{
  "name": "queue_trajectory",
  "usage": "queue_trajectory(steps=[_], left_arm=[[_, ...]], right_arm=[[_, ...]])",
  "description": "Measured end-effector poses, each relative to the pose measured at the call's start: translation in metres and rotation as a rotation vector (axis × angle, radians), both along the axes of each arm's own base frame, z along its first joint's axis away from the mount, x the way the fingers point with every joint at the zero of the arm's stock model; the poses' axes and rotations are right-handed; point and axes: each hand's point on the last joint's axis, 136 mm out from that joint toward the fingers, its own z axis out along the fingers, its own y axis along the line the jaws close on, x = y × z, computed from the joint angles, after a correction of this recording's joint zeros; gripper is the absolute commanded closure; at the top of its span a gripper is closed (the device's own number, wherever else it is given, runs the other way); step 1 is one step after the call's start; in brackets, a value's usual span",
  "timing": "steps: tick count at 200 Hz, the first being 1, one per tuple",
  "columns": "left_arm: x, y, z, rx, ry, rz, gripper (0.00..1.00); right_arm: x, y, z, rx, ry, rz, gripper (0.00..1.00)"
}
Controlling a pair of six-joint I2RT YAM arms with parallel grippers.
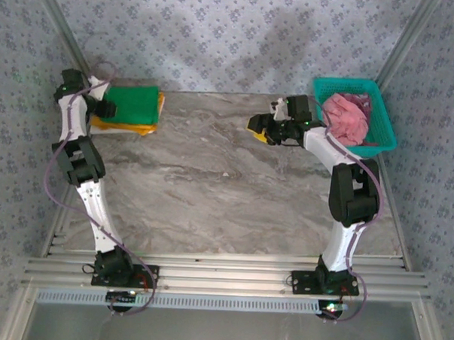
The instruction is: Fold and stack the t-shirts
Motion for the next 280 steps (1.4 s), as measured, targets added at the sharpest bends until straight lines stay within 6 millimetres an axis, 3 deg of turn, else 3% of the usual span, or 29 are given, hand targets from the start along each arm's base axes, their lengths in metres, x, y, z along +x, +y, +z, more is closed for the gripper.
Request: queue_trajectory(steps=[12,25,39,53,77,97,111,125,140,162,181,203,224,259,280], left_arm=[[-0.005,0.003,-0.011,-0.007,0.029,0.039,0.03],[-0.009,0.007,-0.013,-0.001,0.038,0.084,0.02],[-0.017,0.013,0.001,0.008,0.031,0.152,0.02],[-0.026,0.016,0.034,0.012,-0.019,0.222,0.02],[-0.058,0.01,0.131,-0.014,-0.201,0.345,0.02],[-0.109,-0.003,0.201,-0.053,-0.374,0.457,0.02],[-0.149,-0.014,0.216,-0.09,-0.45,0.532,0.02],[-0.183,-0.023,0.194,-0.102,-0.468,0.61,0.02],[-0.21,-0.046,0.145,-0.085,-0.441,0.643,0.02],[-0.231,-0.092,0.053,-0.003,-0.313,0.544,0.02],[-0.246,-0.114,0.008,0.051,-0.271,0.444,0.02],[-0.244,-0.113,-0.007,0.074,-0.335,0.411,0.02],[-0.23,-0.112,-0.018,0.094,-0.338,0.38,0.02],[-0.215,-0.115,-0.016,0.064,-0.397,0.356,0.02],[-0.218,-0.114,-0.015,-0.005,-0.453,0.373,0.02]], right_arm=[[0.0,0.0,0.0,-0.002,0.0,0.0,0.4],[-0.001,-0.001,-0.001,-0.01,0.001,0.002,0.39],[-0.001,-0.004,-0.004,-0.027,-0.003,0.001,0.37],[0.001,-0.01,-0.004,-0.045,-0.013,-0.008,0.23],[0.005,-0.025,0.0,-0.088,-0.05,-0.037,0.01],[0.01,-0.043,0.006,-0.159,-0.106,-0.073,0.0],[0.01,-0.062,0.008,-0.252,-0.163,-0.116,0.0],[0.002,-0.087,0.005,-0.375,-0.214,-0.178,0.0],[-0.016,-0.12,-0.003,-0.52,-0.275,-0.258,0.0],[-0.05,-0.173,-0.027,-0.709,-0.321,-0.383,0.0],[-0.068,-0.216,-0.057,-0.839,-0.304,-0.474,0.0],[-0.079,-0.252,-0.093,-0.933,-0.256,-0.541,0.0],[-0.079,-0.272,-0.116,-0.974,-0.219,-0.566,0.0],[-0.065,-0.284,-0.106,-1.0,-0.334,-0.623,0.0],[-0.063,-0.28,-0.1,-0.999,-0.434,-0.621,0.0]])
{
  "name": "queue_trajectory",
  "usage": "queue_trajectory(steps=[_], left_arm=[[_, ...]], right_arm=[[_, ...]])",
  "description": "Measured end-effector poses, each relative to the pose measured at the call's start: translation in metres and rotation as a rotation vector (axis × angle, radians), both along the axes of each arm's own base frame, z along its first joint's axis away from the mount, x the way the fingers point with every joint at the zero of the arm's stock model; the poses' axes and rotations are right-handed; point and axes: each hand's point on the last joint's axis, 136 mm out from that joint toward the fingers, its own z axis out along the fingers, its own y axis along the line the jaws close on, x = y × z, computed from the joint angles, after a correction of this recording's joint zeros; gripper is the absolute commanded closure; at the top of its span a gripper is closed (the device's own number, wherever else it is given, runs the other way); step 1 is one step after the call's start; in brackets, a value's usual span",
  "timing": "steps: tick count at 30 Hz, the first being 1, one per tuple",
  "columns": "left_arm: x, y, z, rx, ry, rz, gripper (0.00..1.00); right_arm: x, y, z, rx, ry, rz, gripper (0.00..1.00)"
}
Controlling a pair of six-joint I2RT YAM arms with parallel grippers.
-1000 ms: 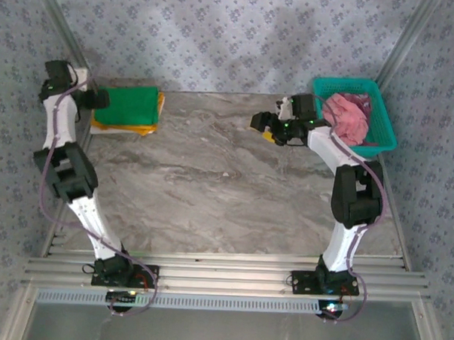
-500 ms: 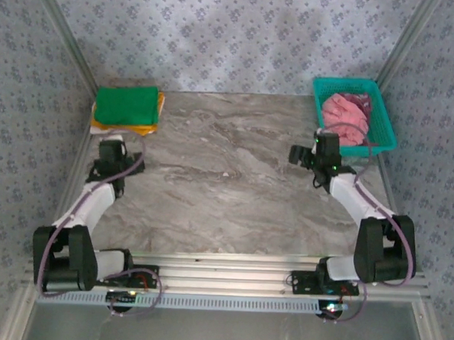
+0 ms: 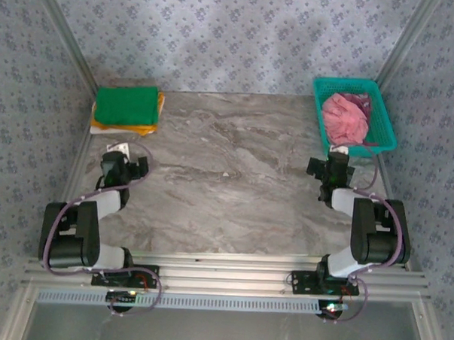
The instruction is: Fold and stack the t-shirts
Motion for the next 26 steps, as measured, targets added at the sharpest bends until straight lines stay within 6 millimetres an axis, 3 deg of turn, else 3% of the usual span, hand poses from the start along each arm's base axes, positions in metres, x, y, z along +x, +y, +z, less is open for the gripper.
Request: queue_trajectory(steps=[6,9,11,14,18,26], left_arm=[[-0.002,-0.018,0.003,-0.019,-0.126,-0.082,0.02],[-0.008,-0.03,-0.02,-0.021,-0.12,-0.133,0.02],[-0.01,-0.035,-0.032,-0.025,-0.08,-0.158,0.02],[0.008,-0.035,-0.019,-0.028,-0.089,-0.163,0.02],[0.029,-0.03,0.007,-0.008,-0.154,-0.14,0.02],[0.026,-0.028,0.0,-0.002,-0.123,-0.125,0.02]], right_arm=[[-0.026,0.027,-0.018,-0.036,-0.076,0.143,0.0],[-0.029,0.029,-0.025,-0.025,-0.071,0.173,0.0],[-0.018,0.027,-0.016,-0.01,-0.091,0.185,0.0],[-0.003,0.023,0.004,-0.007,-0.146,0.185,0.0],[-0.001,0.026,0.005,-0.003,-0.148,0.197,0.0],[-0.002,0.028,0.003,0.003,-0.141,0.205,0.0]])
